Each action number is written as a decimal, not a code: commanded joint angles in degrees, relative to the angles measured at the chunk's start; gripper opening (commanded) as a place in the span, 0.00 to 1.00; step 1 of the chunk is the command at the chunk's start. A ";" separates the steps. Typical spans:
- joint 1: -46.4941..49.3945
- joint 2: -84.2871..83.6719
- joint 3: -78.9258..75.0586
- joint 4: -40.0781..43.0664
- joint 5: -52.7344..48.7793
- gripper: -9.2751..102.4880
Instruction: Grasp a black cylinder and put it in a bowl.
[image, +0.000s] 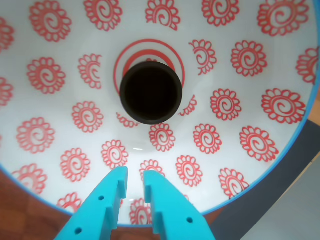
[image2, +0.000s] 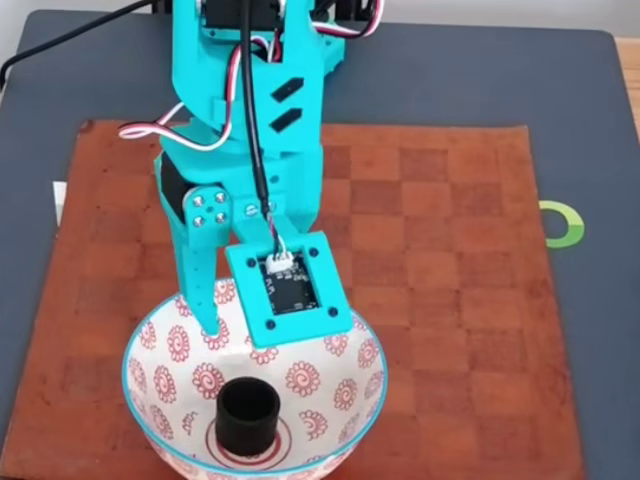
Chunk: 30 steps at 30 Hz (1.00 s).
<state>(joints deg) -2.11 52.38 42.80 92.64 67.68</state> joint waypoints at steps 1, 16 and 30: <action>0.44 7.29 -1.41 0.26 0.09 0.08; 4.75 25.58 20.83 0.26 2.55 0.08; 5.45 47.02 50.36 -5.10 6.77 0.08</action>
<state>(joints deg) 3.34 93.60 89.56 89.30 73.74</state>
